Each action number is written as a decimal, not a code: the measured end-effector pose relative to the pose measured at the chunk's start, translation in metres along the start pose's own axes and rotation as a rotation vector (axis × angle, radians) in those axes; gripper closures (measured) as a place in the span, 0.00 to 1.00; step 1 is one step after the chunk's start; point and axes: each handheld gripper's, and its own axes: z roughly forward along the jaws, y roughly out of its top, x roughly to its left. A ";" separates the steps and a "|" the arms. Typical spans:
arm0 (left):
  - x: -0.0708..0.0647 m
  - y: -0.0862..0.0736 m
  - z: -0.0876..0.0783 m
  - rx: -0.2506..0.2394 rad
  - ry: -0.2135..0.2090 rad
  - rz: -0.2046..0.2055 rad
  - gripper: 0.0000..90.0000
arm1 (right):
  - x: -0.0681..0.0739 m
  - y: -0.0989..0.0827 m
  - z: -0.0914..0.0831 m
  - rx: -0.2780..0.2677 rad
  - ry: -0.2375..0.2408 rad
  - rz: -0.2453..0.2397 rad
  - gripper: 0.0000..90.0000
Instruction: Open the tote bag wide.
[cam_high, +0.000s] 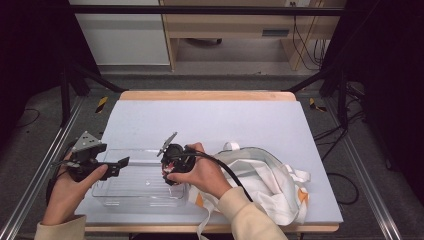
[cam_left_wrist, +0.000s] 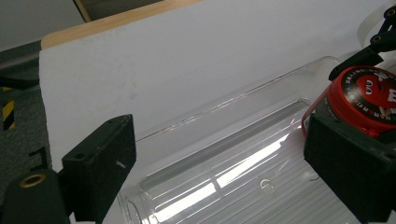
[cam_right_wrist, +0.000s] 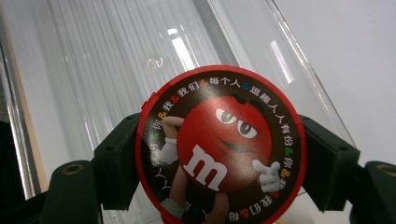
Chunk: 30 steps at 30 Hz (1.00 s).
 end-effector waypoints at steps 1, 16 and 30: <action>0.000 0.000 0.000 0.001 -0.001 0.000 0.10 | 0.000 0.000 0.001 0.001 0.001 0.002 0.28; 0.000 0.000 0.000 0.001 -0.003 0.002 0.10 | 0.000 -0.003 0.007 0.019 0.004 -0.001 0.28; 0.000 0.001 -0.001 -0.003 -0.004 0.001 0.10 | 0.001 -0.004 0.012 0.031 0.001 -0.003 0.28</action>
